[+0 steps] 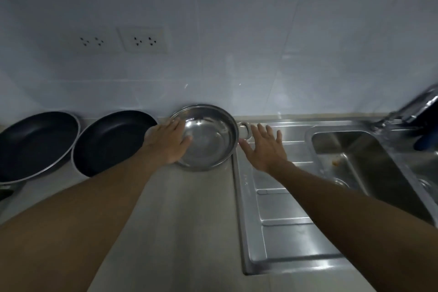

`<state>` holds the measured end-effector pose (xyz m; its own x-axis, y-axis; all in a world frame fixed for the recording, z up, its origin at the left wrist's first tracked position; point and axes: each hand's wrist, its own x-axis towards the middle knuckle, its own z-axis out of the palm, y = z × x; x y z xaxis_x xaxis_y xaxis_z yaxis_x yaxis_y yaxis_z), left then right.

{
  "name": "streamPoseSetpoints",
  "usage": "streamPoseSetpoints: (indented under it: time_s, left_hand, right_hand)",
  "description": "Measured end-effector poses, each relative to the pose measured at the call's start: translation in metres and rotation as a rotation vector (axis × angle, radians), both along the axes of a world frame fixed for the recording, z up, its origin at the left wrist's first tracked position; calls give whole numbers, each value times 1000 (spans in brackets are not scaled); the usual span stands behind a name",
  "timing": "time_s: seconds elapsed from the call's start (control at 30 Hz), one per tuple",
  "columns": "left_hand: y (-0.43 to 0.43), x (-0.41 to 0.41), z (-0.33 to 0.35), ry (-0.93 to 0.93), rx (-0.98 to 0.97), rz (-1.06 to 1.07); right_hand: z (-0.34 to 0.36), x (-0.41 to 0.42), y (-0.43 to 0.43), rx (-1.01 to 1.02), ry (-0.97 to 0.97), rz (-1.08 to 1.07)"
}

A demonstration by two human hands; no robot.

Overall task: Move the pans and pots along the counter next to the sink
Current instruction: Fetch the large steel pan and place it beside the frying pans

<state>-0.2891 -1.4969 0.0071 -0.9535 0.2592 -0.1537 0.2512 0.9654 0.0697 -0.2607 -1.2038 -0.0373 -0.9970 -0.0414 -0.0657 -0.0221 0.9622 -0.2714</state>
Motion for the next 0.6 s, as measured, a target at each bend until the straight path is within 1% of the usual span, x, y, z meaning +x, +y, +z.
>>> streamPoseSetpoints:
  time_s: [0.2,0.33,0.43,0.6]
  left_hand:
    - [65,22,22,-13,-10,-146]
    - [119,41,31,9,23,-316]
    - [161,60,37,-1,53,-416]
    - [238,94,47,-21,47,-541]
  right_hand:
    - [24,74,46,18,0,-145]
    - [36,129,87,26,22,-254]
    - [43,170,119,44,-11,-355]
    - [52,238,175,-22,18,-503]
